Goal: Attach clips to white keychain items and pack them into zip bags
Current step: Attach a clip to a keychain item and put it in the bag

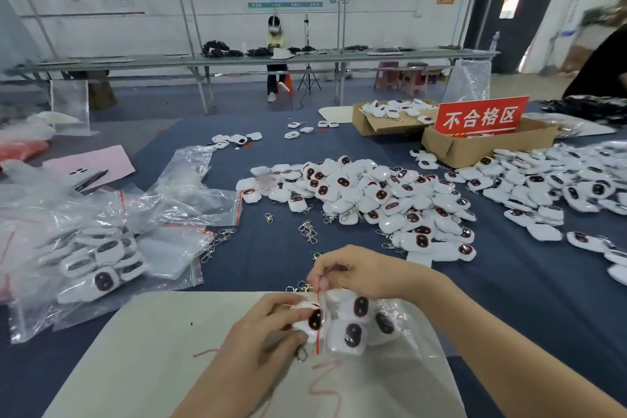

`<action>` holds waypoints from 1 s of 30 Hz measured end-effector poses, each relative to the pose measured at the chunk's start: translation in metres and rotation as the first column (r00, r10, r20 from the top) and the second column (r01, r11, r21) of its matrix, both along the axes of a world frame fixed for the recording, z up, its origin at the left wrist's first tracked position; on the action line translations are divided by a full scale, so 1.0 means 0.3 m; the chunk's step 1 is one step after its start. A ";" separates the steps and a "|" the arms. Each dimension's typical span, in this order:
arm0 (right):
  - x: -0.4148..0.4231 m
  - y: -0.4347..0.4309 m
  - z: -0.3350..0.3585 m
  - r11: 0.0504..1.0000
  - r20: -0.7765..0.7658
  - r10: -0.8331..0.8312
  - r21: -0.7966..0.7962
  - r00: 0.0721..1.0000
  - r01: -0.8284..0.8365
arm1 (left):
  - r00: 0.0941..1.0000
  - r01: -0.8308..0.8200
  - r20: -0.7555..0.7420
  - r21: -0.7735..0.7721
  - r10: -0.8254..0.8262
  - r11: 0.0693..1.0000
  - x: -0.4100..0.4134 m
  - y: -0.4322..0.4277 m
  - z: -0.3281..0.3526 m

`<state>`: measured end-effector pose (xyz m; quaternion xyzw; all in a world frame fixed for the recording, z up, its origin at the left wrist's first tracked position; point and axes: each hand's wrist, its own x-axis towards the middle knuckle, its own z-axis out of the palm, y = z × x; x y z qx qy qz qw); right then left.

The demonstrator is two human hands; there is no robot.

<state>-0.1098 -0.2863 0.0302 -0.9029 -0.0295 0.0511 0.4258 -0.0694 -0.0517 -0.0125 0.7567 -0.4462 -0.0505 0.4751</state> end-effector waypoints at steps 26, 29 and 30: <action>-0.029 -0.073 -0.023 0.986 -0.129 -0.163 0.004 0.978 0.165 | 0.993 0.076 0.070 0.208 -0.092 0.975 0.049 0.008 -0.032; -0.024 -0.070 -0.015 0.987 -0.134 -0.157 -0.039 0.978 0.153 | 0.987 0.053 0.138 0.215 -0.084 0.975 0.061 -0.017 -0.040; -0.021 -0.069 -0.016 0.987 -0.133 -0.160 -0.047 0.978 0.155 | 0.981 0.054 0.172 0.210 -0.091 0.976 0.062 -0.032 -0.040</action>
